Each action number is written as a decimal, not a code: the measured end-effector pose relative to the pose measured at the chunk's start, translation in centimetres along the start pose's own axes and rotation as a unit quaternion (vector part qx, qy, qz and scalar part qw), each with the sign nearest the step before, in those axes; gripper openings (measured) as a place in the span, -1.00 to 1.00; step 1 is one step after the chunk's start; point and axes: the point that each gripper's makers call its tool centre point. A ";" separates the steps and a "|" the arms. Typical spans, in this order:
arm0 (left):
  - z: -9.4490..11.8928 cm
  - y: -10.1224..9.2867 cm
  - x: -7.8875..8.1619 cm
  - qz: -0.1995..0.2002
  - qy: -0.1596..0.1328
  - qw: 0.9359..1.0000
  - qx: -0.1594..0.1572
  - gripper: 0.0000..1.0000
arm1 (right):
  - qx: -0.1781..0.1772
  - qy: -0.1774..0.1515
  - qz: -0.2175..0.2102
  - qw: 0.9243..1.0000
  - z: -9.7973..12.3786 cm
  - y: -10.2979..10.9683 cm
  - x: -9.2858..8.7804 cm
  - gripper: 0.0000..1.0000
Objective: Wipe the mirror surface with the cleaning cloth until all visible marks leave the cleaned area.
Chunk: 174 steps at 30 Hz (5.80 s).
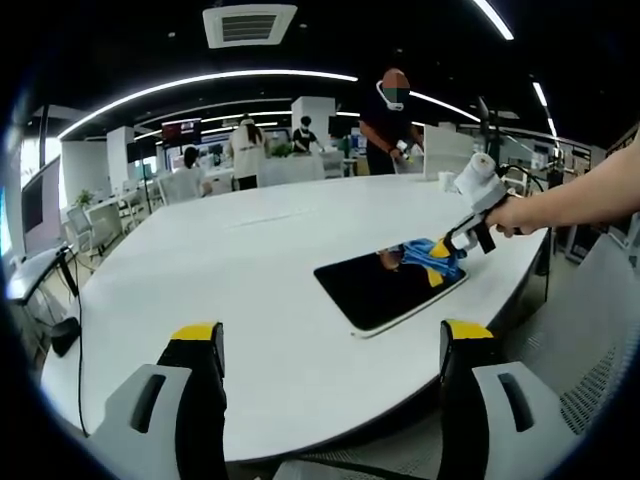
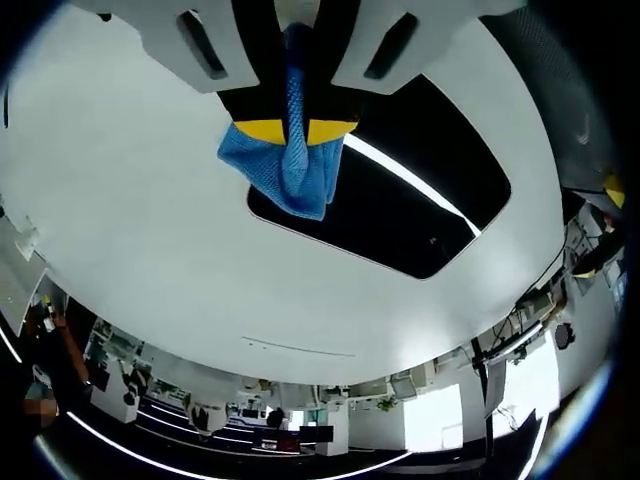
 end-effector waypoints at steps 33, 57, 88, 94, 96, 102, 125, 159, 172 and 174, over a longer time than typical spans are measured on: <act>-0.1 -0.1 0.1 0.000 -0.003 1.000 -0.003 0.73 | 0.021 -0.004 -0.009 1.000 3.4 2.6 -2.4 -1.00; -0.1 0.0 0.1 0.000 -0.003 1.000 -0.002 0.74 | 0.043 -0.004 -0.001 0.999 4.7 3.5 -3.6 -1.00; -0.2 -0.3 0.1 0.000 0.001 1.000 -0.007 0.71 | 0.058 -0.016 0.042 0.997 4.1 5.7 -2.4 -1.00; -0.2 -0.3 0.1 0.000 0.001 1.000 -0.007 0.71 | 0.072 -0.019 0.053 0.996 4.0 6.8 -2.0 -1.00; -0.2 -0.3 0.1 0.000 0.001 1.000 -0.007 0.71 | 0.076 -0.021 0.056 0.995 4.0 7.3 -1.8 -1.00; -0.2 -0.3 0.1 0.001 0.001 1.000 -0.007 0.70 | 0.091 -0.027 0.067 0.993 3.7 8.9 -1.2 -1.00; -0.1 -0.1 0.0 0.000 0.004 1.000 -0.005 0.70 | 0.158 -0.032 0.077 0.984 2.8 16.0 1.4 -1.00; -0.1 -0.1 0.1 0.000 0.001 1.000 -0.004 0.70 | 0.163 -0.068 0.112 0.978 2.7 21.0 3.2 -1.00; 0.0 -0.1 0.1 0.000 0.000 1.000 -0.004 0.71 | 0.150 -0.068 0.098 0.981 0.3 20.0 5.2 -1.00; 0.0 -0.1 0.2 0.000 -0.001 1.000 -0.004 0.70 | 0.148 -0.066 0.097 0.982 -0.1 19.8 5.5 -1.00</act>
Point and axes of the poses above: the point that each gripper's makers call its tool centre point, and the gripper's own axes: z roughly backward along the fingers, y roughly to its left, x roughly out of its top, and after that the axes turned 9 degrees about -x, right-handed
